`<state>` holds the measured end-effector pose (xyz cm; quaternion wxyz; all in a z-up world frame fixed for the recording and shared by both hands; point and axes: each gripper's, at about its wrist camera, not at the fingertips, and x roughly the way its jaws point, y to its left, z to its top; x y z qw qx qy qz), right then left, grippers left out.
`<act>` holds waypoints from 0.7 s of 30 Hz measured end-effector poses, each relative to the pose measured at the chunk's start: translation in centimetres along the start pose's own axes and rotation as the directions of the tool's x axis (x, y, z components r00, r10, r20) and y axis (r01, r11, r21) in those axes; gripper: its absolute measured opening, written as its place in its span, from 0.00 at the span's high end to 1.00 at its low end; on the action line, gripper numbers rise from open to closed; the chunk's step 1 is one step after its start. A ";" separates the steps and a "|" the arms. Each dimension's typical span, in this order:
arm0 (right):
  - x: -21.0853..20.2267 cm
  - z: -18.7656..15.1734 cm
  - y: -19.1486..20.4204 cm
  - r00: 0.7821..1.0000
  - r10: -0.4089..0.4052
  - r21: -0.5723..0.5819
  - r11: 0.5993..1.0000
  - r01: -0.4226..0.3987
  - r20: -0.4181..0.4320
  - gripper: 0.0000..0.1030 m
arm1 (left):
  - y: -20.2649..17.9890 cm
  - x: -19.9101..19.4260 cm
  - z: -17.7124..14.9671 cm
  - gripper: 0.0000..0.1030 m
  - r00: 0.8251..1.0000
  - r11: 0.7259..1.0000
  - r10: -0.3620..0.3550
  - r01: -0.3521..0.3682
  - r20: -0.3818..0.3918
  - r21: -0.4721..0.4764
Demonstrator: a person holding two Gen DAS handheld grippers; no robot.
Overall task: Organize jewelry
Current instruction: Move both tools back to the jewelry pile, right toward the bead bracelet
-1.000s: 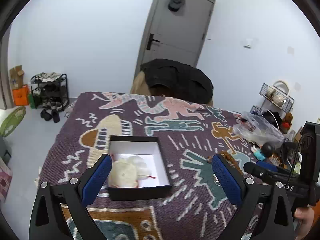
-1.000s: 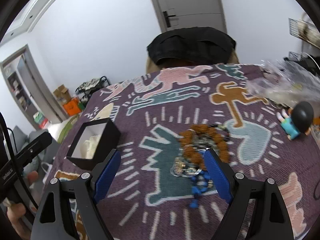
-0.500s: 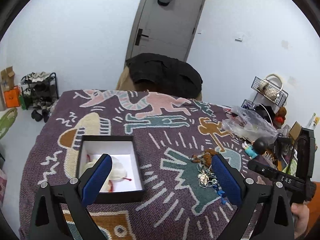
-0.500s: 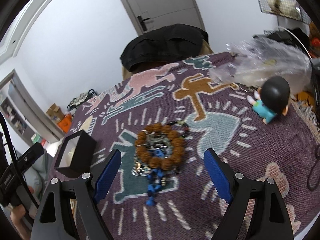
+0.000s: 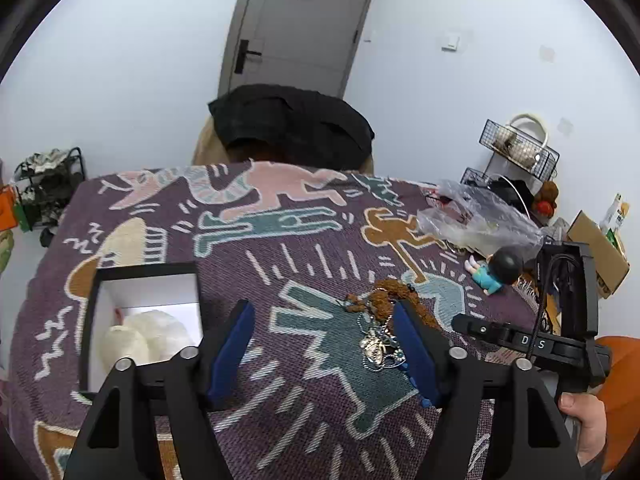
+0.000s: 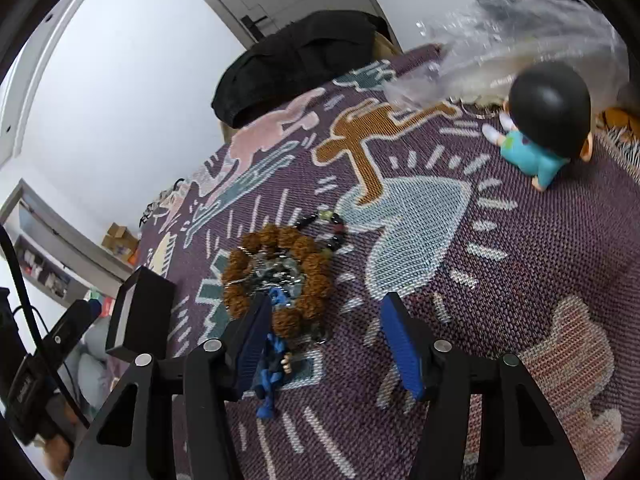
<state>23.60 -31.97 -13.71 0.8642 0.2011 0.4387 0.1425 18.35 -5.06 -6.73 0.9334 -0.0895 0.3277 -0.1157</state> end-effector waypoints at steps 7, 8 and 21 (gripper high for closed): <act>0.2 0.4 -0.5 1.000 0.004 0.004 1.000 -0.004 0.003 0.47 | -1.4 3.3 -0.3 0.48 0.996 0.999 -0.041 0.043 -0.083 0.017; 0.1 0.4 -0.6 1.000 0.004 0.004 1.000 -0.004 0.004 0.47 | -1.7 3.8 -0.5 0.48 0.994 0.998 -0.047 0.050 -0.097 0.025; -1.9 0.2 -2.6 0.999 -0.004 0.025 1.000 0.003 0.050 0.47 | -3.7 8.7 -3.2 0.72 0.965 0.992 -0.053 0.079 -0.256 0.094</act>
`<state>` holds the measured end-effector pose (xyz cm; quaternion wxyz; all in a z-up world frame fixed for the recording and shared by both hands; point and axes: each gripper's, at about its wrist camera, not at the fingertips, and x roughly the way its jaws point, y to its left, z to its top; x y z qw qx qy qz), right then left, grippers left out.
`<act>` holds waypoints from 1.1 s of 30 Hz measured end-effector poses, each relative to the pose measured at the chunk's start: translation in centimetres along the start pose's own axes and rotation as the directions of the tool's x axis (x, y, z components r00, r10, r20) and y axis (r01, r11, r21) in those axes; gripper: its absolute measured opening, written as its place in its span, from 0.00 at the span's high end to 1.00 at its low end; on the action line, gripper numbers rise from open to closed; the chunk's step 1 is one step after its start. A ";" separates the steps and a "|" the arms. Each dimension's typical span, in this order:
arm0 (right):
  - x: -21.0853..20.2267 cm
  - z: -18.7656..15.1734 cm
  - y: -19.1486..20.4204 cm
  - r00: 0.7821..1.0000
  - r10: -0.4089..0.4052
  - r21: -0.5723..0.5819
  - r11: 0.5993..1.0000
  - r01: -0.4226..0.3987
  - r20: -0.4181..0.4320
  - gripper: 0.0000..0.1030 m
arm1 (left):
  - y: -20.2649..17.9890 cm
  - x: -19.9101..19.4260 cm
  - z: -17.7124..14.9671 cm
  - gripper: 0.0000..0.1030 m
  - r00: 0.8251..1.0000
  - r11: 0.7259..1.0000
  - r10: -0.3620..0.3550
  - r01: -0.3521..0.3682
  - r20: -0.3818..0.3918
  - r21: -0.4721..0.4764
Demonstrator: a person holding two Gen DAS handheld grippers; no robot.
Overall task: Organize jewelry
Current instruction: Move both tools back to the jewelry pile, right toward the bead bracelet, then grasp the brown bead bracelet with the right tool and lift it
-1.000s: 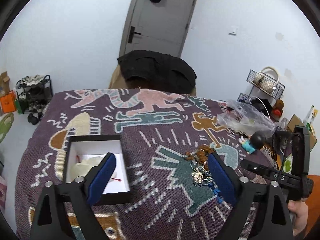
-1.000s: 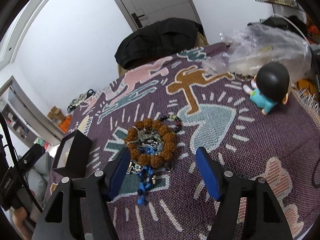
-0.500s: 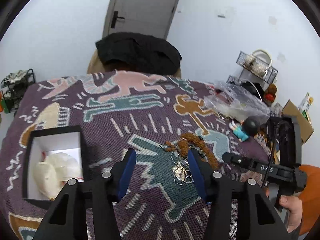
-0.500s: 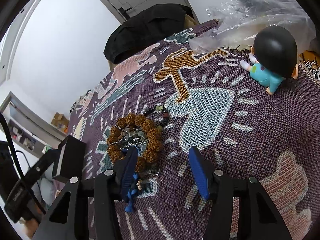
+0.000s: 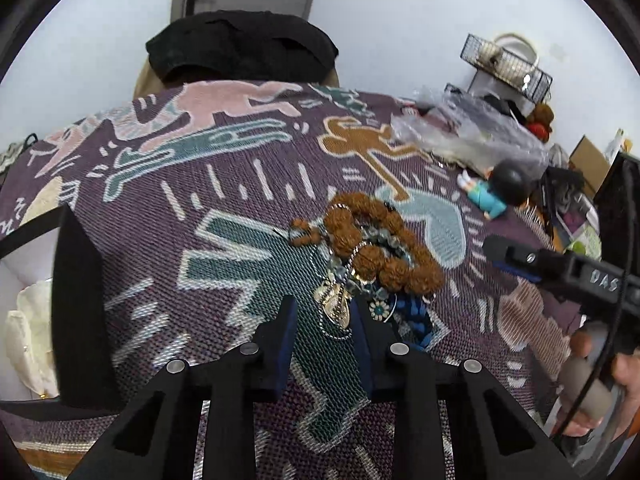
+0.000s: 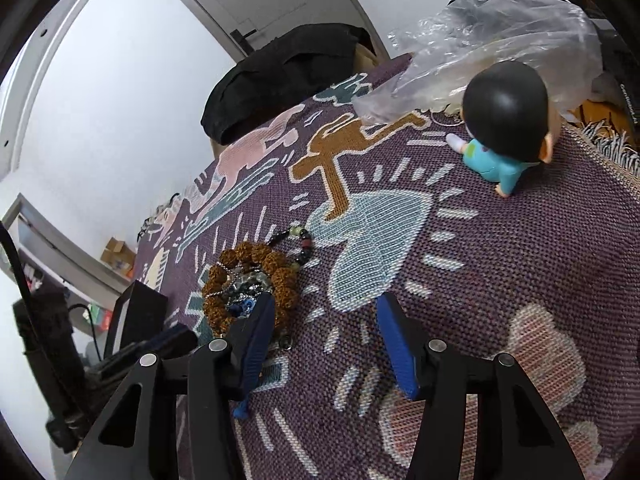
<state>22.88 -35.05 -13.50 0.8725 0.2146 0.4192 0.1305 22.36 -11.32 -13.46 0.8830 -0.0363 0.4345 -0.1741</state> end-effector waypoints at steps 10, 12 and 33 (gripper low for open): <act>-0.1 -0.2 -0.8 1.000 0.003 0.009 1.000 -0.003 0.002 0.47 | -0.6 2.2 0.3 0.92 1.000 1.000 -0.007 0.007 -0.030 0.012; 0.0 -0.2 -1.0 1.000 0.003 0.013 1.000 -0.003 -0.002 0.47 | -0.8 2.2 0.4 0.97 1.000 1.000 0.004 -0.003 -0.025 0.026; 5.5 1.2 2.2 0.993 0.003 -0.049 0.999 -0.008 -0.117 0.47 | -0.3 -2.5 2.1 1.00 0.999 0.999 0.006 -0.008 0.051 0.036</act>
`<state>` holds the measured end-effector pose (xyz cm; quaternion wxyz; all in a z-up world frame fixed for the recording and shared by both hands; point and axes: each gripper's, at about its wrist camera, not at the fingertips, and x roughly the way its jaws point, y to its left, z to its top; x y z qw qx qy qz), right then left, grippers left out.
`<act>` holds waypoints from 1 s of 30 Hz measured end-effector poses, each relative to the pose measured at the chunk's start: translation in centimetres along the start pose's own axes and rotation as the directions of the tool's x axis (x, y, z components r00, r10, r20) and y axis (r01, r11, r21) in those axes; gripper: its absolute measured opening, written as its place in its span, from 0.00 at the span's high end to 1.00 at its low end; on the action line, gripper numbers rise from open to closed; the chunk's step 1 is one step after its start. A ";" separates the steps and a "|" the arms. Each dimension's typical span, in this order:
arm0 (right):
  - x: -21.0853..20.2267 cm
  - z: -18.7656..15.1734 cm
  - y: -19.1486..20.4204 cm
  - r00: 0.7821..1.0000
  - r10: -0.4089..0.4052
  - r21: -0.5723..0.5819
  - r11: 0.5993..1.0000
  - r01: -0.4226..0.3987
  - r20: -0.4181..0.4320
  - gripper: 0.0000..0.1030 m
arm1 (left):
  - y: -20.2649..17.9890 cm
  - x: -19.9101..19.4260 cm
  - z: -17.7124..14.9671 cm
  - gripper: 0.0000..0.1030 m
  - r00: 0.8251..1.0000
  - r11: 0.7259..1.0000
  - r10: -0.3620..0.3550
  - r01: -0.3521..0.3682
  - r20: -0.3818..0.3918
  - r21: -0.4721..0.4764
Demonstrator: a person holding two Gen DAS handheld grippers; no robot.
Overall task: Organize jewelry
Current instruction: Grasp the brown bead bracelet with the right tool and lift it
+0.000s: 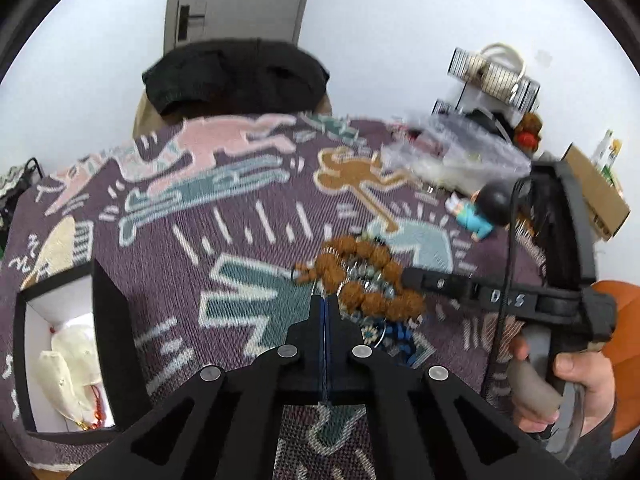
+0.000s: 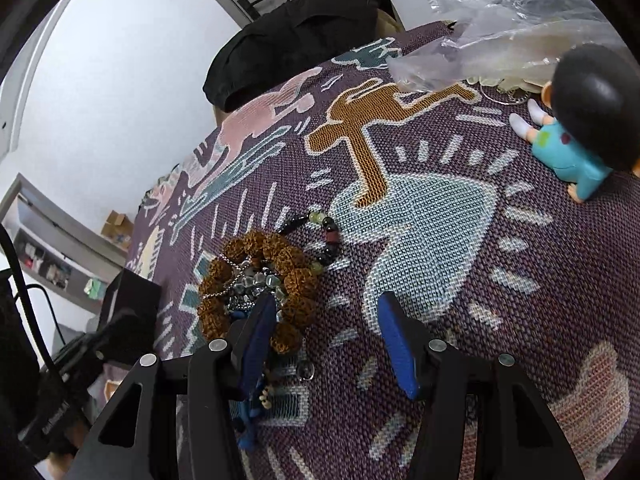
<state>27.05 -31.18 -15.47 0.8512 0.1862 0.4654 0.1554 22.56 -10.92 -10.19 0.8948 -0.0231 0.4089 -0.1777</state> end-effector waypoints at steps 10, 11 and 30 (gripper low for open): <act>1.8 0.4 1.3 0.999 0.005 -0.058 0.998 -0.007 -0.047 0.81 | 0.6 1.6 -1.0 0.45 0.999 1.000 0.010 -0.011 -0.038 -0.024; 1.7 0.3 1.4 0.999 -0.002 -0.067 0.998 0.000 -0.034 0.81 | 0.6 1.6 -1.0 0.44 0.999 1.000 0.011 -0.012 -0.030 -0.020; -6.6 0.6 1.7 0.981 0.104 -0.100 0.991 -0.088 0.165 0.81 | -4.0 2.8 -1.3 0.45 0.999 0.987 -0.046 0.047 -0.012 0.156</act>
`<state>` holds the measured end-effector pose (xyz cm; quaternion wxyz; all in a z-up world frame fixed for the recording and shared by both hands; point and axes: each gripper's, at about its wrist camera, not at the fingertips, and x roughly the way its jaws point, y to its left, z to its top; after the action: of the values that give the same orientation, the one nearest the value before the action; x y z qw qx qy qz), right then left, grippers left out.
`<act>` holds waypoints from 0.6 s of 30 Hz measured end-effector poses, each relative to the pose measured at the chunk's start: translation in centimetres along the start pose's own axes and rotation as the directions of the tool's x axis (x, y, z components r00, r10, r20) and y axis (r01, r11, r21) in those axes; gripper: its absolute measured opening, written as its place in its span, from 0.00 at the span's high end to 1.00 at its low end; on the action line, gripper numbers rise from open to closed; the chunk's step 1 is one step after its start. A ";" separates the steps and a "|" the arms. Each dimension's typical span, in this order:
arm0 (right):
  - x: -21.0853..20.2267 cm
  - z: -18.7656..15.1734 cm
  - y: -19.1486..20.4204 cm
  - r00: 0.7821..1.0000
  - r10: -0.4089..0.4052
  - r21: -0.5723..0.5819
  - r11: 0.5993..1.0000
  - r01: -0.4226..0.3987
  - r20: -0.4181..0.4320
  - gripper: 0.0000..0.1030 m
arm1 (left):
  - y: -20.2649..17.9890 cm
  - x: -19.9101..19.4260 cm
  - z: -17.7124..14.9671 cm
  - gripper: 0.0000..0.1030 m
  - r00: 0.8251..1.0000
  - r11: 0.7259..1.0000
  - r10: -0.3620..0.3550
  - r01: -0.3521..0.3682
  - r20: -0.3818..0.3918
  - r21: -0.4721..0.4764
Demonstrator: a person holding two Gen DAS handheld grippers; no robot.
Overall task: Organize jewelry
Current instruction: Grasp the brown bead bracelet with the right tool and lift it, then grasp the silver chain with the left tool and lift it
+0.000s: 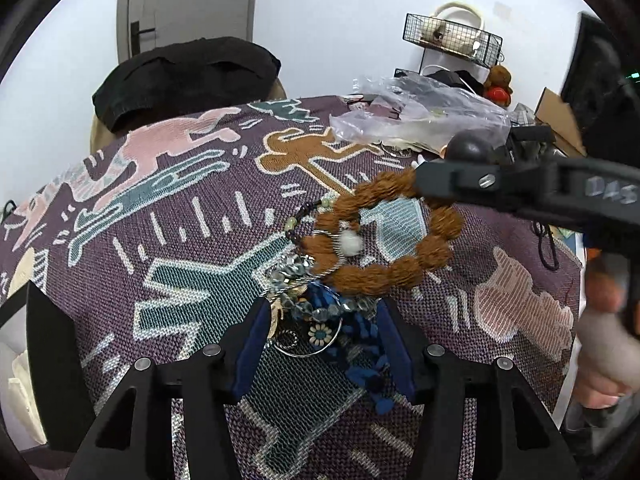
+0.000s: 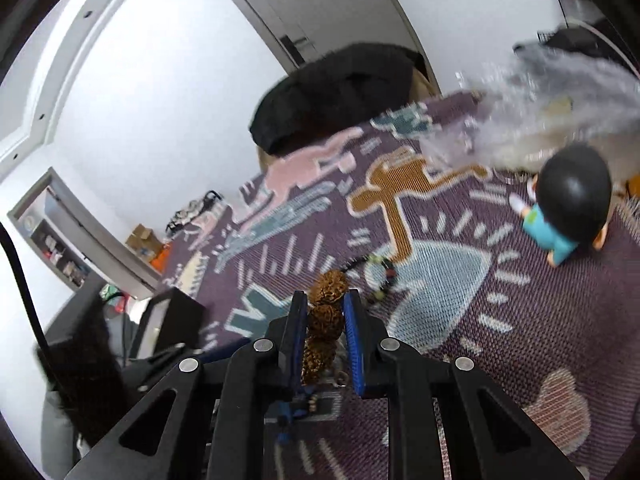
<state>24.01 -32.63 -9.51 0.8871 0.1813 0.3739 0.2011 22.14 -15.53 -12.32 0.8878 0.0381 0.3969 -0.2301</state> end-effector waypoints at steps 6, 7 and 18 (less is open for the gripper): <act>-2.2 0.6 1.5 0.998 0.042 -0.030 0.999 -0.041 0.043 0.81 | 0.3 -0.4 0.1 0.45 1.000 1.000 0.003 -0.003 0.013 -0.002; -2.5 0.8 1.9 0.998 0.050 -0.035 0.998 -0.048 0.048 0.81 | 0.3 -0.5 0.1 0.45 1.000 1.000 0.003 -0.003 0.015 -0.003; -6.3 1.8 5.2 0.990 0.081 -0.112 0.991 -0.068 0.112 0.81 | -0.8 -0.3 1.1 0.46 0.998 0.997 0.039 -0.041 0.043 0.060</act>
<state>20.19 -31.59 -2.16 0.9077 0.1581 0.3033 0.2431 22.33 -16.41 -11.31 0.8988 0.0684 0.3700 -0.2251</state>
